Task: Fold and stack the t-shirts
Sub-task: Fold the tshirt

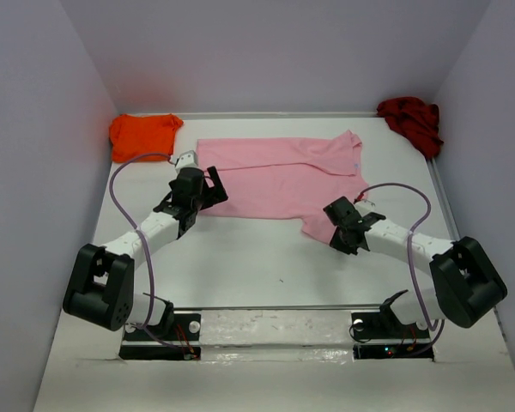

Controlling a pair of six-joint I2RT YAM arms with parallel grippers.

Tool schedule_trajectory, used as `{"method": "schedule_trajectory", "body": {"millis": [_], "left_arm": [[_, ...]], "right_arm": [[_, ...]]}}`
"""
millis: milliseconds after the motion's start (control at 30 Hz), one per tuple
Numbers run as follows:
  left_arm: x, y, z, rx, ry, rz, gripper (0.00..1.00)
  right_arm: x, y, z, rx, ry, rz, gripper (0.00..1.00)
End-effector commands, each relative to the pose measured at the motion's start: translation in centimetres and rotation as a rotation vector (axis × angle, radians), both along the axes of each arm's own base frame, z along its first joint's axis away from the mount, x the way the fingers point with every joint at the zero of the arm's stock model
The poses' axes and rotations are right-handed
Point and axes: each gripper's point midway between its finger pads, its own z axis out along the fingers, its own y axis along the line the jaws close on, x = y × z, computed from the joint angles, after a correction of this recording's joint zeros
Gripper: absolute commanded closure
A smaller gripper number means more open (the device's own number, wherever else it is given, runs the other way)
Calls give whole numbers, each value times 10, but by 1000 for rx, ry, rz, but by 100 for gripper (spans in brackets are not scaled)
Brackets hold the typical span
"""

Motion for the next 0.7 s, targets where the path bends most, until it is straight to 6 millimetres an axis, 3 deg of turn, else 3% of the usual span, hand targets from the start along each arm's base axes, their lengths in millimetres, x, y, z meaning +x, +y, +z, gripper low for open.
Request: {"method": "schedule_trajectory", "body": {"millis": [0,267,467,667], "left_arm": [[2,6,12,3,-50,21,1],[-12,15,-14,70,43,73,1],[-19,41,-30,134,72,199,1],[-14,46,-43,159,115,255,1]], "right_arm": [[9,9,14,51,-75,-5,100],[22,13,41,70,-159,29,100],[25,22,45,106,-165,60,100],[20,23,43,121,-163,75,100]]}}
